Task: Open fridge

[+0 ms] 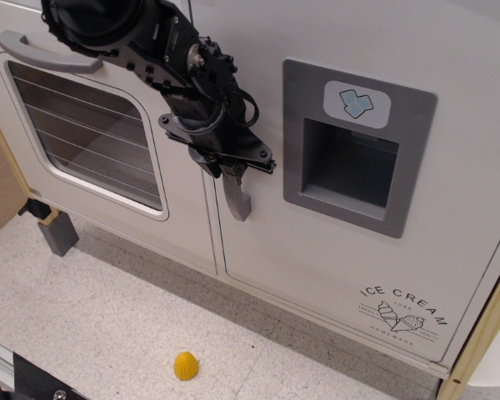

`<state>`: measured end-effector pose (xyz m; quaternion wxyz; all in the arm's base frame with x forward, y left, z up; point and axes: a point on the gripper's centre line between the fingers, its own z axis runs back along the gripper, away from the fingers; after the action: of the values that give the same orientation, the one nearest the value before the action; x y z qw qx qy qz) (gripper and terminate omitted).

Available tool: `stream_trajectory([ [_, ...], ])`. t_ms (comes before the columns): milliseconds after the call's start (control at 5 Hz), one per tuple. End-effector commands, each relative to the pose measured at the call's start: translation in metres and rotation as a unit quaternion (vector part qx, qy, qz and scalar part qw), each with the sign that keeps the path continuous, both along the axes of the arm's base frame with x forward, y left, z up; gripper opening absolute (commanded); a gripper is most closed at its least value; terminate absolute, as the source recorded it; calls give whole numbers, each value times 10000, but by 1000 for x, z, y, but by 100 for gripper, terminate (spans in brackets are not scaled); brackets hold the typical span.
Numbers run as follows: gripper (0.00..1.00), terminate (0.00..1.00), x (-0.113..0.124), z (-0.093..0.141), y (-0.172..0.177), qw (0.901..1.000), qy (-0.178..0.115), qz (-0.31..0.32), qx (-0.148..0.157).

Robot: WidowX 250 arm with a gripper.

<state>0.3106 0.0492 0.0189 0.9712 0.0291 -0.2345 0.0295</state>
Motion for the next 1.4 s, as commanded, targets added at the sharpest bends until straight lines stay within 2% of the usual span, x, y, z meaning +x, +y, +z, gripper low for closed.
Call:
stream_trajectory([
  [0,0,0,-12,16,5,9997,-201,-151,28],
  [400,0,0,-54,25,10,9994,32,-319,-114],
  [600,100,0,-85,28,14,9985,246,-493,-66],
  [800,100,0,-115,38,33,9969,603,-472,-183],
  [1000,100,0,-126,54,65,9968,781,-16,-196],
  [1200,100,0,-105,69,100,9899,841,1120,-198],
])
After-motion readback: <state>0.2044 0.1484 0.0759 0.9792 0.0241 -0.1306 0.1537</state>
